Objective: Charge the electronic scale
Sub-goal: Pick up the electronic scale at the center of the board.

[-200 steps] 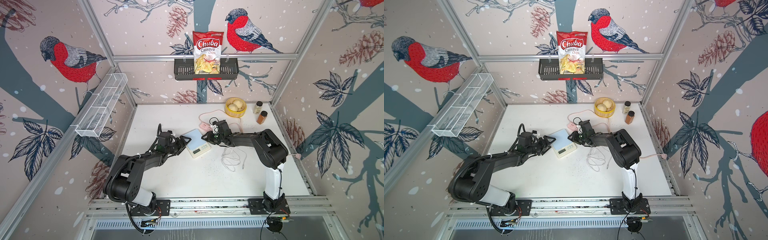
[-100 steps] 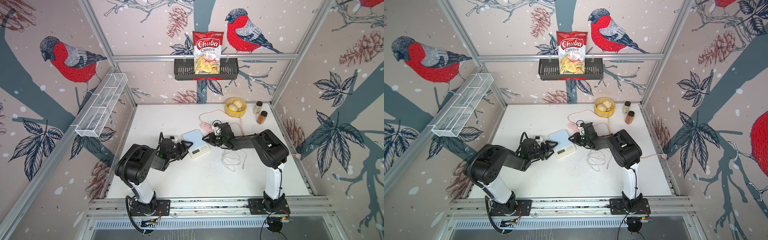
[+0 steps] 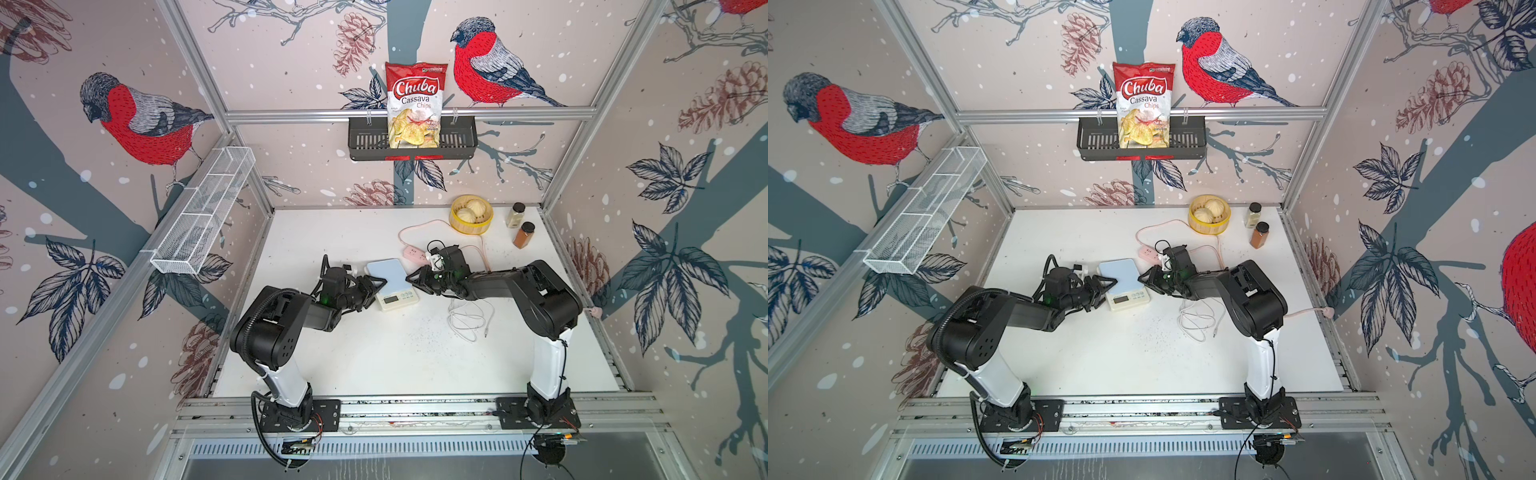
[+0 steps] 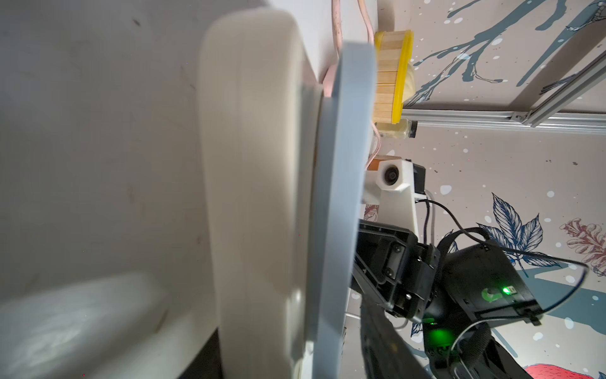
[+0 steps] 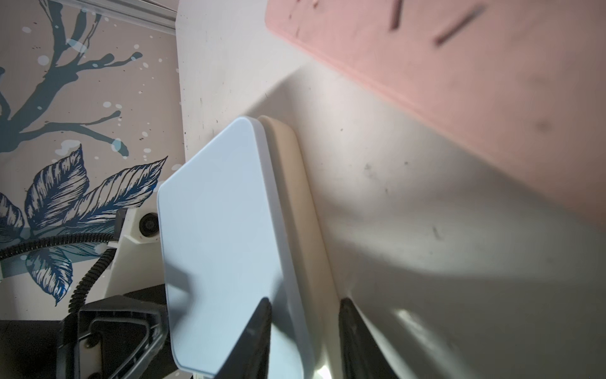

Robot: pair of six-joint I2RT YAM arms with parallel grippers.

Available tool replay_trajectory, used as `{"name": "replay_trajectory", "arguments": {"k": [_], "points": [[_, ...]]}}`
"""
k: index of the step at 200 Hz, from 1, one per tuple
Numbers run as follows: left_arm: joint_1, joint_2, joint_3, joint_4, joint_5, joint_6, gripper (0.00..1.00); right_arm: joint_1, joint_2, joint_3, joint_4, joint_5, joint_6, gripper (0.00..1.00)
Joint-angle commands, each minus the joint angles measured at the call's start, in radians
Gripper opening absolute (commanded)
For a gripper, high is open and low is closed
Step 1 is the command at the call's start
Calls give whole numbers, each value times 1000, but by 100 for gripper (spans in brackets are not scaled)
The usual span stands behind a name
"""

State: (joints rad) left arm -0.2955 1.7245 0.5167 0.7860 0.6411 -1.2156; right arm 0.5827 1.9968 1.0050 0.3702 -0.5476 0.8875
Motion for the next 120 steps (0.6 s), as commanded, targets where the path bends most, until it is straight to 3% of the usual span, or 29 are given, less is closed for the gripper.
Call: {"name": "replay_trajectory", "arguments": {"k": [1, 18, 69, 94, 120], "points": [[-2, 1, 21, -7, 17, 41, 48, 18, -16, 20, -150, 35, -40, 36], [1, -3, 41, -71, 19, 95, 45, 28, -37, 50, -207, 68, -73, 39], [82, -2, 143, -256, 161, 346, 13, 41, -215, 184, -444, 256, -207, 59], [147, -28, 198, -355, 271, 483, 7, 39, -366, 230, -561, 382, -253, 64], [183, -54, 315, -575, 413, 693, 8, 12, -589, 174, -698, 597, -224, 67]]}}
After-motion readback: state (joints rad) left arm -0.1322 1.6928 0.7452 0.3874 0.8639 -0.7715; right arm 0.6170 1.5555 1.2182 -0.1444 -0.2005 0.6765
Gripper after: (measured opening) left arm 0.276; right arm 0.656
